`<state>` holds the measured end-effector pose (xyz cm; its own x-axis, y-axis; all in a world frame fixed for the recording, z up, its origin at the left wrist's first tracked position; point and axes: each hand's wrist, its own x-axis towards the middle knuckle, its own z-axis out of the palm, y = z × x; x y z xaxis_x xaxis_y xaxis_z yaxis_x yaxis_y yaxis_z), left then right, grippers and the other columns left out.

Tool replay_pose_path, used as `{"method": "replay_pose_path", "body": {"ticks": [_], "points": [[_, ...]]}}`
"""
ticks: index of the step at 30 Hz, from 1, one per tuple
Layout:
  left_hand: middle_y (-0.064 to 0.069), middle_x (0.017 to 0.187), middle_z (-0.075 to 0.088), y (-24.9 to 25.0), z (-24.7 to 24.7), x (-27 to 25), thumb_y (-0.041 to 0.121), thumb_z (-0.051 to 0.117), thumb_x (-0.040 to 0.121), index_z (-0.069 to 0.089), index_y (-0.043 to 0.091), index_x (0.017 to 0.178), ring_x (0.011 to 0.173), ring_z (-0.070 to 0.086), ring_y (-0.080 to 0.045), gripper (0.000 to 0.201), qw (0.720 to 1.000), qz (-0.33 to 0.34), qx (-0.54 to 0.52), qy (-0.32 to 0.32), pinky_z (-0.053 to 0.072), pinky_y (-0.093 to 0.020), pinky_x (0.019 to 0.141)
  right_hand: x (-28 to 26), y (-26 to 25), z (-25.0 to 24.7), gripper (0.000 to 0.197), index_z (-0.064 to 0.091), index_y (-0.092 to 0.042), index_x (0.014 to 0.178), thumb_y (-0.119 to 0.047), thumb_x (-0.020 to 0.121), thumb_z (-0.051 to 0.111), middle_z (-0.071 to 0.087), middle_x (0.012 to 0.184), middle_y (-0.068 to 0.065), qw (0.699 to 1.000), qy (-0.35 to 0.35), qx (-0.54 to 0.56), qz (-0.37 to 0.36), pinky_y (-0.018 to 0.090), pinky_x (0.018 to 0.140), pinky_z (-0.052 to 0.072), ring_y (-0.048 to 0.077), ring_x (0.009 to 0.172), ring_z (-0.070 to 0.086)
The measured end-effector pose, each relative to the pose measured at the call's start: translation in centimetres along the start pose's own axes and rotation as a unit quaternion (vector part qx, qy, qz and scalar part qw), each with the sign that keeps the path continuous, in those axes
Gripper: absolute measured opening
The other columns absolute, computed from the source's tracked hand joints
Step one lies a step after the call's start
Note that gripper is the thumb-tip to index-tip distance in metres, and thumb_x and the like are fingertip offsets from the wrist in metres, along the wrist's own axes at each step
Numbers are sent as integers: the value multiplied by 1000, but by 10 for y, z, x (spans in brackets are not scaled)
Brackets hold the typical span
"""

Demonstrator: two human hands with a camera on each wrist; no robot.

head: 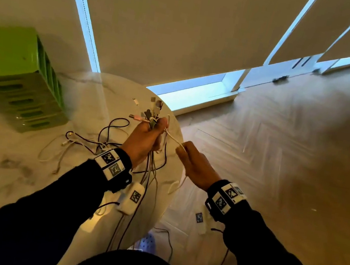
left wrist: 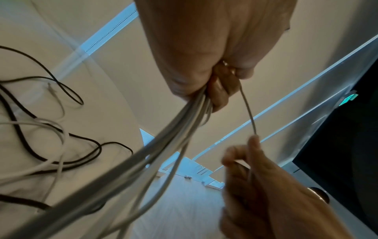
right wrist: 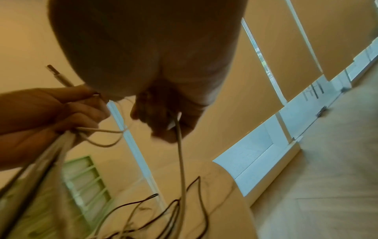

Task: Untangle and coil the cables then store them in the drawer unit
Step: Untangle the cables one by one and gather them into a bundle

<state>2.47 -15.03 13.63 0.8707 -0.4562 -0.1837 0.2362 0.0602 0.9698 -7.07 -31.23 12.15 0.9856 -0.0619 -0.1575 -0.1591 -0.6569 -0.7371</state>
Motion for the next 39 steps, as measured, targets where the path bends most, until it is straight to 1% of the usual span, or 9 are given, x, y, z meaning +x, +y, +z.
{"method": "replay_pose_path", "body": {"ticks": [5,9,12,15,18,22,30,35,39], "points": [[8,59,28,7,-22,9,37,40,107,55,13,88,49,22,-8,34,994,-25,-101,21,25,-21,45,-1,54,-30,40,53,-14,94,-44,107,30,60,75,-1,990,112,-51,67,36,67,42,21,66,56],[8,60,32,12,-36,7,39,38,107,54,13,88,46,22,-5,36,985,-30,-169,5,22,-19,43,8,101,-29,42,46,-19,140,-40,104,42,48,143,14,931,-48,-262,249,43,104,40,33,130,48],[6,62,29,15,-35,3,40,38,106,53,13,88,47,21,-5,36,984,-32,-173,-2,26,-18,41,18,79,-10,75,16,-28,158,-36,95,56,11,165,8,940,-87,-283,171,47,120,17,29,151,14],[4,64,23,12,-33,2,42,40,105,51,16,84,50,20,-7,35,986,-31,-162,13,28,-18,41,28,21,9,75,22,-33,156,-32,93,63,33,160,0,983,-140,-115,7,41,121,20,20,147,29],[6,62,27,9,-36,4,39,44,105,46,21,78,51,23,-6,33,983,-32,-176,34,25,-18,43,34,-21,25,47,47,-24,141,-33,97,62,63,126,-5,972,-230,42,-7,25,103,41,9,118,56],[6,67,36,2,-47,11,40,47,105,44,20,81,55,39,-5,31,982,-39,-158,96,34,-19,47,31,-34,34,31,60,-14,105,-41,104,46,63,97,6,989,-125,56,-56,42,83,53,15,84,59],[5,71,29,-9,-54,17,43,44,105,45,27,86,55,34,-7,25,983,-23,-88,162,33,-20,46,33,-27,6,23,54,-19,90,-33,106,43,60,81,-7,993,46,56,-88,25,63,48,8,64,55],[8,64,26,3,-65,13,36,50,105,43,26,81,52,25,-6,27,980,-23,-151,127,24,-20,46,30,52,-16,31,62,-17,93,-37,103,41,69,86,5,984,-32,-155,82,44,80,56,28,80,66],[7,60,24,15,-72,7,29,42,107,36,24,73,51,24,-8,35,972,-63,-215,73,20,-21,46,20,84,-21,47,54,-24,138,-44,96,58,63,136,3,936,-173,-257,169,38,108,43,25,125,58]]}}
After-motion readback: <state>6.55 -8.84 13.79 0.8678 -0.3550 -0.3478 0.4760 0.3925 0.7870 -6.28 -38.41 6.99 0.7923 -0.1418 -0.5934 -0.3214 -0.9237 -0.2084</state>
